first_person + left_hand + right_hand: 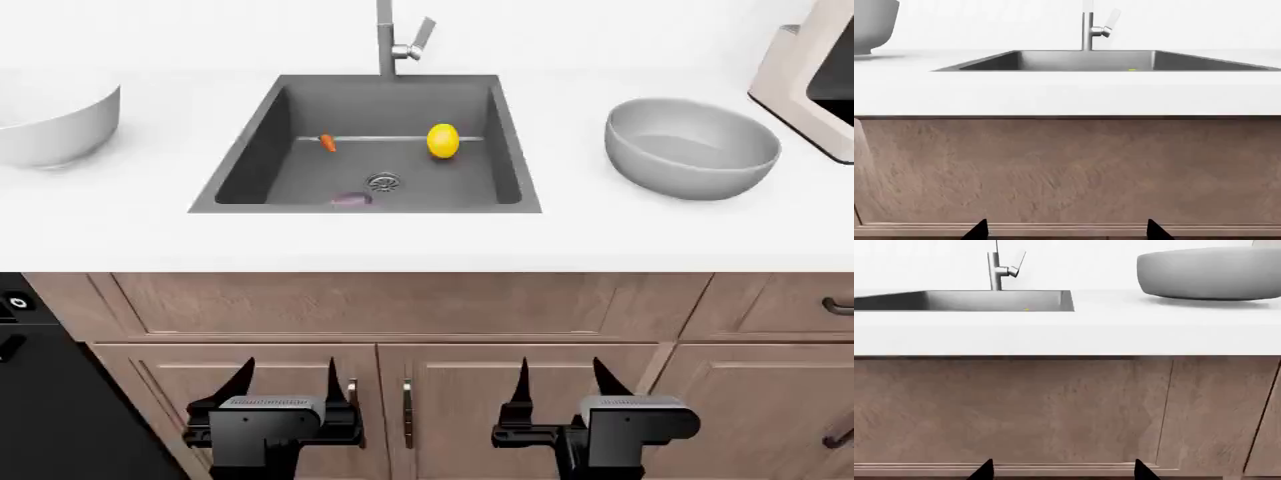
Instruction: Pick the eggplants and oranges from the sink and place them in one bowl. Place the carrot in the other bowl. Then turn off the sink faucet.
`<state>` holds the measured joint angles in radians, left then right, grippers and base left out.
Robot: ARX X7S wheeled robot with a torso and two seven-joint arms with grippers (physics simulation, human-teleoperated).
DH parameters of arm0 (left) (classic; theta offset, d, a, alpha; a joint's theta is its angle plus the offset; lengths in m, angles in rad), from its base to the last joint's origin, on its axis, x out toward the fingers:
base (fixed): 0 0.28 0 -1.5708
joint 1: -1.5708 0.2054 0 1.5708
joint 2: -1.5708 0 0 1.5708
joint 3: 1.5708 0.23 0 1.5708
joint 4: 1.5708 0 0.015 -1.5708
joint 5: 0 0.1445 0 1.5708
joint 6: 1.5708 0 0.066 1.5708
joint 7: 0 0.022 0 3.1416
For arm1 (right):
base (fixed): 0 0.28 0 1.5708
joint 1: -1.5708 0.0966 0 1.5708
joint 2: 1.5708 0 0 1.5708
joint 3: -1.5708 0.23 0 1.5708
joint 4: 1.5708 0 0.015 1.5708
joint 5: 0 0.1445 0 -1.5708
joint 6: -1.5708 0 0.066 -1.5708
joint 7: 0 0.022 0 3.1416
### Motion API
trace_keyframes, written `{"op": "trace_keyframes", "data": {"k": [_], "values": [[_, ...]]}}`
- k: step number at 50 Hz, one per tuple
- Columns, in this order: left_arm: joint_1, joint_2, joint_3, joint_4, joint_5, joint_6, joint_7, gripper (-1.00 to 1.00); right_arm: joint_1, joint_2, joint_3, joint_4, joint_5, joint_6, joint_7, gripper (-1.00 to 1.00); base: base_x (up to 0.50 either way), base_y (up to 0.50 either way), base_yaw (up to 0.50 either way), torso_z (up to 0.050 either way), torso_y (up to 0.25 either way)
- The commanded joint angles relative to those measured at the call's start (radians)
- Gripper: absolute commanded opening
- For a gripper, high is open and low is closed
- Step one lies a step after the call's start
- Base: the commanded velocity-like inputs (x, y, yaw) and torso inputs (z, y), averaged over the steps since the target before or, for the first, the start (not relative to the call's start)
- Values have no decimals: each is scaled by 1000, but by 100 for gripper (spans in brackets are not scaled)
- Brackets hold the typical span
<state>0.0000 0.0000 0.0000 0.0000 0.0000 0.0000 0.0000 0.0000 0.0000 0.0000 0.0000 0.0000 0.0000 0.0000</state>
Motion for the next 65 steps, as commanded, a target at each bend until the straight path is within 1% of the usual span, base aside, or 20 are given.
{"op": "trace_keyframes", "data": {"k": [1,3,16,22,24,30,42,55,59,60,65], "values": [[0,-16,15,0,-18,-2,-18,100,-3,15,-22,-4,20,-5,14,100,0,0,0,0,0],[1,-24,22,5,-36,-4,-24,100,-2,27,-39,-6,13,-3,26,100,0,0,0,0,0],[-1,-56,71,2,-26,0,-76,100,-1,57,-74,-9,38,-1,59,100,0,0,0,0,0],[-1,-64,83,3,-40,11,-83,100,-10,67,-79,-21,48,-27,72,100,0,0,0,0,0],[1,-69,98,1,-19,18,-91,100,-10,69,-81,-19,56,-31,72,100,0,0,0,0,0],[-4,-74,103,-3,-38,11,-97,100,-9,80,-96,-25,43,-8,89,100,33,137,0,0,0],[-6,-86,115,-4,-51,10,-112,100,-7,97,-115,-21,47,-16,105,100,218,304,0,0,0],[-4,-102,125,-1,-77,12,-125,100,-6,110,-130,-24,52,-19,130,100,280,98,0,0,0],[-4,-105,127,0,-86,20,-128,100,-5,113,-134,-24,61,-20,131,100,191,52,0,32,0],[-6,-104,130,-1,-85,20,-130,100,-5,118,-145,-25,65,-48,113,100,0,0,0,50,0],[-6,-109,135,-2,-92,21,-135,100,-6,115,-136,-23,71,-36,138,100,0,0,0,50,0]]}}
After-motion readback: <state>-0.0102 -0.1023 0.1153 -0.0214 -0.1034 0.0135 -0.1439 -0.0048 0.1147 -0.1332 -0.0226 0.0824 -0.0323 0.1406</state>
